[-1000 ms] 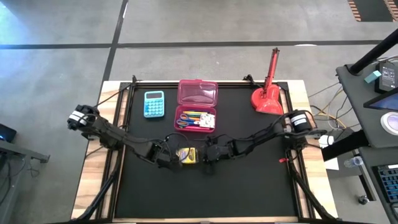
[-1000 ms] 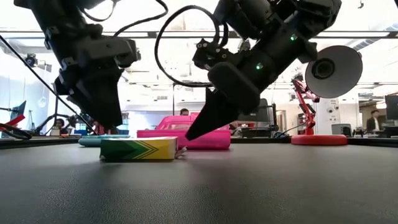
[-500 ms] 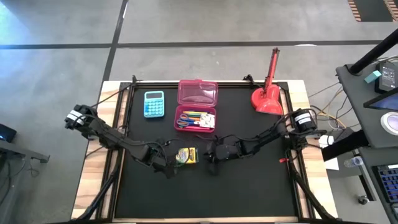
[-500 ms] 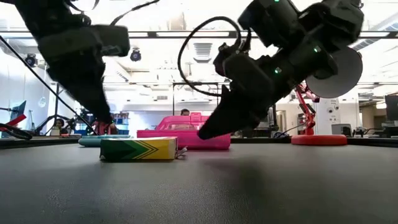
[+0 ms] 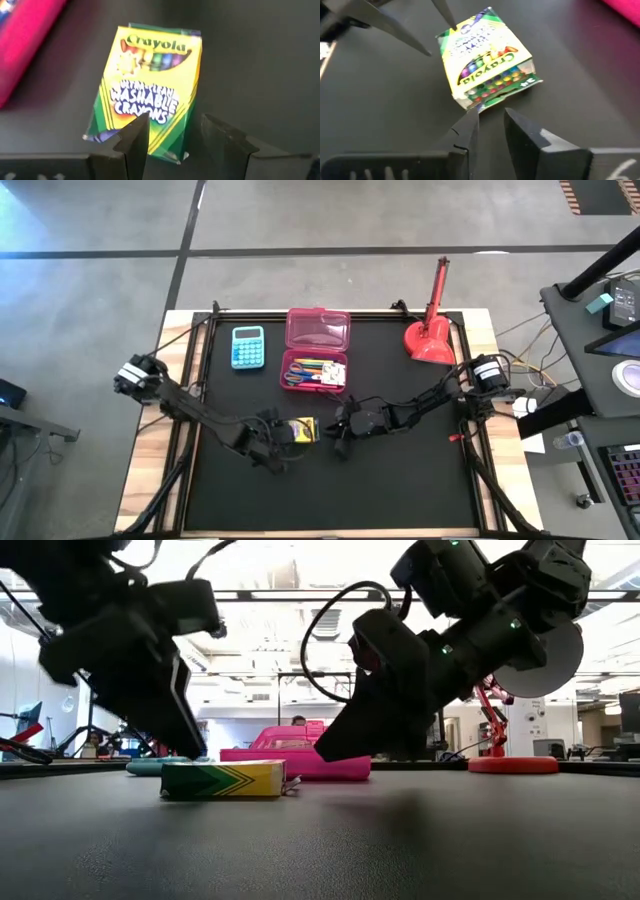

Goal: Pack school essentials
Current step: Put the yellow crayon box into the pink supply box

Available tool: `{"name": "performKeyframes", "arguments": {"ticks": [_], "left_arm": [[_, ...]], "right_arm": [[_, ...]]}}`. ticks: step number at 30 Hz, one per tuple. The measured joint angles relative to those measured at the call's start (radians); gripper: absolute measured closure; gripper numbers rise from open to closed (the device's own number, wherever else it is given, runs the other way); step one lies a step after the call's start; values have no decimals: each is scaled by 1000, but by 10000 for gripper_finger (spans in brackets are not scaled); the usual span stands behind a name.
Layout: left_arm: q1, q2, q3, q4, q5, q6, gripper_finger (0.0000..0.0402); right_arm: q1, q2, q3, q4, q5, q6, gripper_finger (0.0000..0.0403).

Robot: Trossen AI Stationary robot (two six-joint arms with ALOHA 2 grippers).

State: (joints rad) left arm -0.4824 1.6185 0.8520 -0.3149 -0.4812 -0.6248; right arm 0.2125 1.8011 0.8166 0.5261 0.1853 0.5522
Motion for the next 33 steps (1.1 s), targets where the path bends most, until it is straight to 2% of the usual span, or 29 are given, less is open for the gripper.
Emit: {"name": "performKeyframes", "arguments": {"ticks": [7,13,18,27,33], "left_arm": [[-11,22,-9,-8,9,-25,237],[-56,21,-25,-15,9,-80,237],[-114,19,-59,-9,-23,-188,237],[-208,21,-74,-7,-119,-246,237],[-204,31,-75,59,-157,-214,237]], "right_arm": [[-14,0,16,0,-83,43,262],[-30,0,19,-4,-91,107,227],[-73,0,20,-5,-92,150,218],[-110,47,112,-13,-195,190,217],[-115,79,203,-178,-197,150,217]]}}
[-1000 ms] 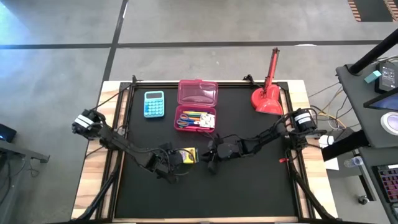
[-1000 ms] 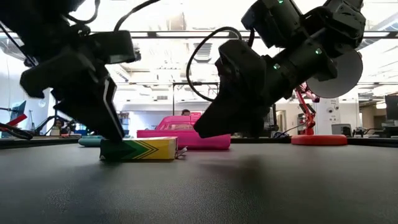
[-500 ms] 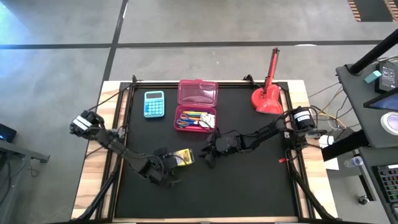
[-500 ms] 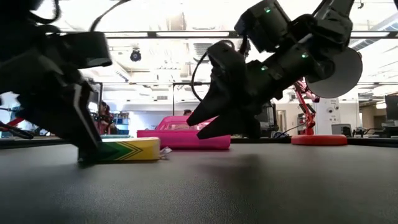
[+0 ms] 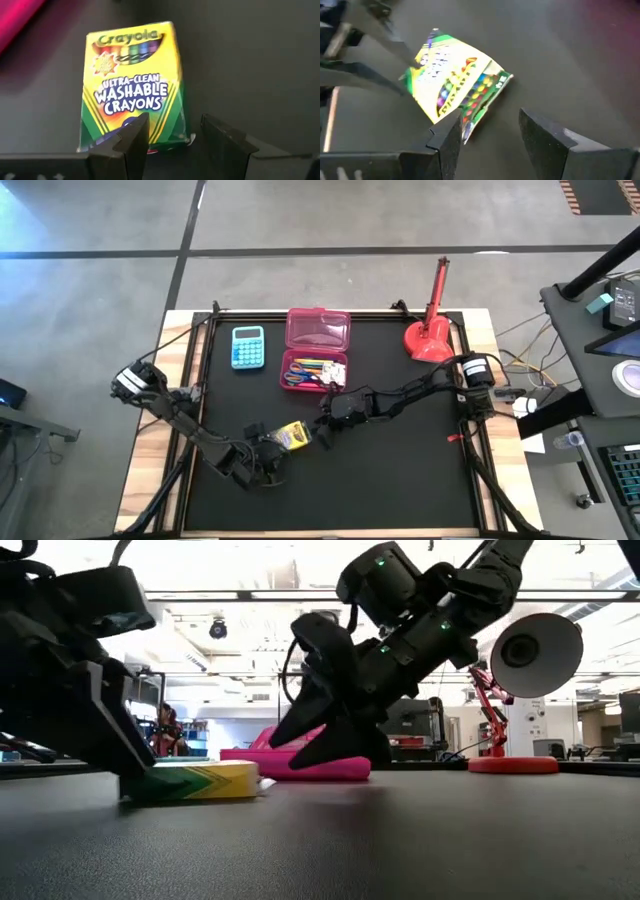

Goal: Pack school essentials
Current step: Put the yellow crayon box into the pink supply box

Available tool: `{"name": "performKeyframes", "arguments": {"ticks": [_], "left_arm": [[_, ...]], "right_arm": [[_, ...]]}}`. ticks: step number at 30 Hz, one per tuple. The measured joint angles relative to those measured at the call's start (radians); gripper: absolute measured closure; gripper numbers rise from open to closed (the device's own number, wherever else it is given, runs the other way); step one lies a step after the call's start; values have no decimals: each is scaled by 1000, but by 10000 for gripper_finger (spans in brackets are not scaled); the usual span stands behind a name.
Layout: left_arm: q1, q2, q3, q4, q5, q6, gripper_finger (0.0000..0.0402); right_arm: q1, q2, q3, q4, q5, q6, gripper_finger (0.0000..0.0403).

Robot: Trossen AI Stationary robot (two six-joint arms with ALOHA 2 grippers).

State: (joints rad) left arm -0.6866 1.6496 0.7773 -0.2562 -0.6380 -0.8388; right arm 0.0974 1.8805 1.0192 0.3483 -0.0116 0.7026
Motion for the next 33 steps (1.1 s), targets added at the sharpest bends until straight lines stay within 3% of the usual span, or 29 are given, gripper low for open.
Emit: {"name": "performKeyframes", "arguments": {"ticks": [14,24,28,33], "left_arm": [[35,97,2,121,-44,112,237],[35,83,2,117,-25,120,237],[35,83,2,117,-26,121,237],[37,83,2,118,-46,122,237]], "right_arm": [[-7,94,54,-23,-17,3,218],[-7,122,95,-29,-16,-1,220],[-7,122,93,-25,-16,-7,250],[-6,122,82,-24,-21,-41,320]]}}
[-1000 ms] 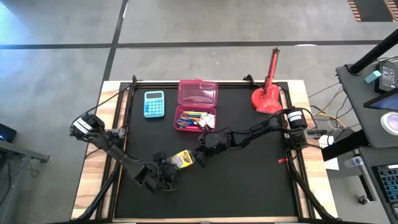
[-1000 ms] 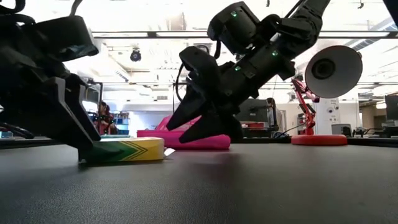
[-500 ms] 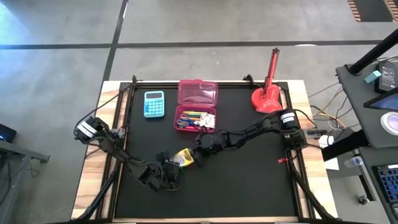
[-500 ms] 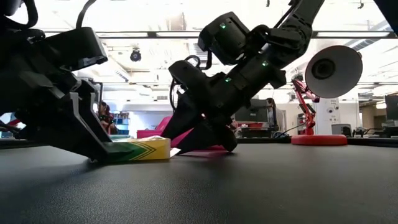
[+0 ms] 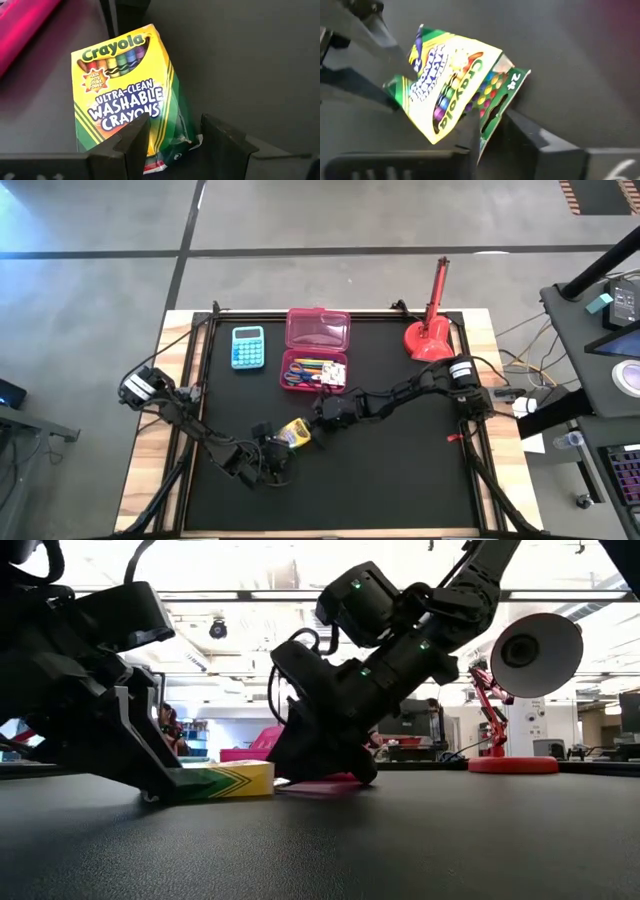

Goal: Pack school essentials
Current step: Put the yellow crayon box into the pink supply box

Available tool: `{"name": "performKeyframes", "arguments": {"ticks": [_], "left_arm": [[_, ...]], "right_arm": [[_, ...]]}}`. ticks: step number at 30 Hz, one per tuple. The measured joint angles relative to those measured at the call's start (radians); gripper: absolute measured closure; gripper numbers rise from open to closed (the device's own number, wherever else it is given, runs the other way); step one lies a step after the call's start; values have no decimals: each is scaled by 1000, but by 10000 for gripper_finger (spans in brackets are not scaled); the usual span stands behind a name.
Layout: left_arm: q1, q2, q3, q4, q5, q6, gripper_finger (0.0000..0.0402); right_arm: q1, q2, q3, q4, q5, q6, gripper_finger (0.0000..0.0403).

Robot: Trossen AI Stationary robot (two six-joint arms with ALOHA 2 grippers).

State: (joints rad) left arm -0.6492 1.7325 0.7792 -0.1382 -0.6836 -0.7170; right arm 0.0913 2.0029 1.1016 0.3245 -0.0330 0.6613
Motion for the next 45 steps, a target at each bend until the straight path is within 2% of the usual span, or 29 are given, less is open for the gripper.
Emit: {"name": "performKeyframes", "arguments": {"ticks": [4,8,18,29,33,38,42,45], "left_arm": [[0,0,0,0,-6,0,237],[0,0,-1,-3,-21,0,237],[0,-91,2,-20,-27,0,237],[-4,-230,1,-126,-38,-9,237],[-5,-229,0,-187,-36,-42,237],[-4,-179,-18,-257,-34,-209,237],[-5,-144,-38,-193,-32,-242,237],[-5,-136,-38,-68,-60,-146,237]], "right_arm": [[0,1,-1,-4,-1,-28,366],[0,1,1,-11,-5,-59,391],[0,-73,1,-113,0,-160,395],[-18,-115,2,-158,17,-219,395],[-27,-124,2,-169,17,-230,395],[-27,-129,3,-173,6,-230,395],[-27,-129,3,-178,5,-227,395],[-27,-129,3,-194,5,-226,395]]}}
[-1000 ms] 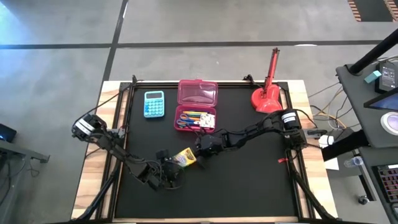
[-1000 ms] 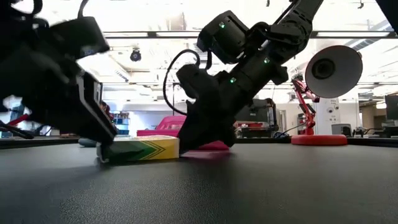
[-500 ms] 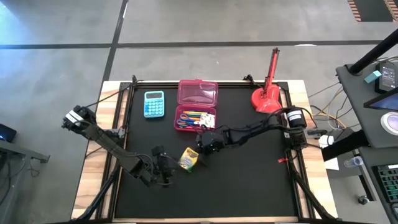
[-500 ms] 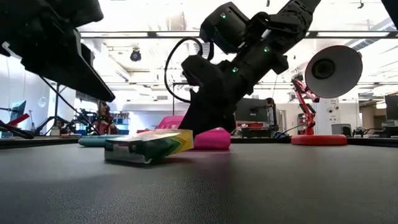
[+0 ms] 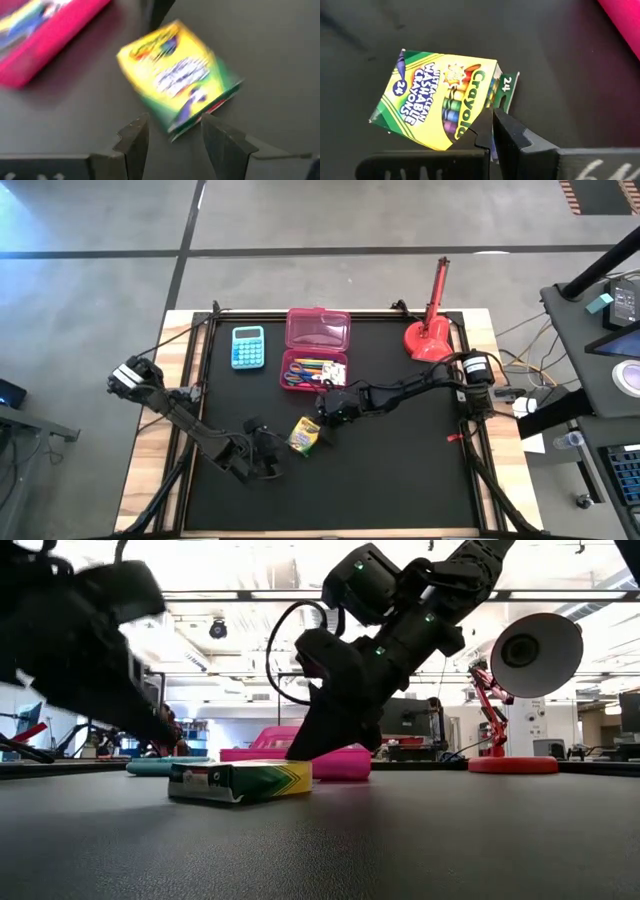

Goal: Pack school essentials
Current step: Put the yellow crayon box into the pink supply box

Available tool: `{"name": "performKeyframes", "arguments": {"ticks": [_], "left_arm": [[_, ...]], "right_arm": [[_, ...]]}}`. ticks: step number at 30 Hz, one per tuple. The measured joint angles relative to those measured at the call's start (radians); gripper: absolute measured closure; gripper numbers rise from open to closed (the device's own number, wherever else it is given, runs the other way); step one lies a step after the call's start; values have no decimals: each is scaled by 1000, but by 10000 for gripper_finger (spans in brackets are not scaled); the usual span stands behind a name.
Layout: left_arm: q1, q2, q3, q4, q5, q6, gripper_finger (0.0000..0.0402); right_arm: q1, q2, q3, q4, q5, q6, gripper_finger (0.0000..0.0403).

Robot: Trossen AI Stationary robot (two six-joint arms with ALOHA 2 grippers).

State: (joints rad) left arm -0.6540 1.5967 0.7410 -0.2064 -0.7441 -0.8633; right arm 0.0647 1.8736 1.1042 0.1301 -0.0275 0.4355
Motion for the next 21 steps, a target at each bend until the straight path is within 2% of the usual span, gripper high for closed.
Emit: {"name": "performKeyframes", "arguments": {"ticks": [4,10,16,21], "left_arm": [[0,1,-14,111,-32,105,237],[4,61,-31,151,-106,40,237],[5,139,-30,201,-103,13,237],[-3,154,-29,203,-84,-20,237]], "right_arm": [[0,0,0,-28,1,2,395],[0,0,0,-27,1,2,394],[0,0,0,-28,1,2,394],[0,-5,2,-43,0,18,392]]}}
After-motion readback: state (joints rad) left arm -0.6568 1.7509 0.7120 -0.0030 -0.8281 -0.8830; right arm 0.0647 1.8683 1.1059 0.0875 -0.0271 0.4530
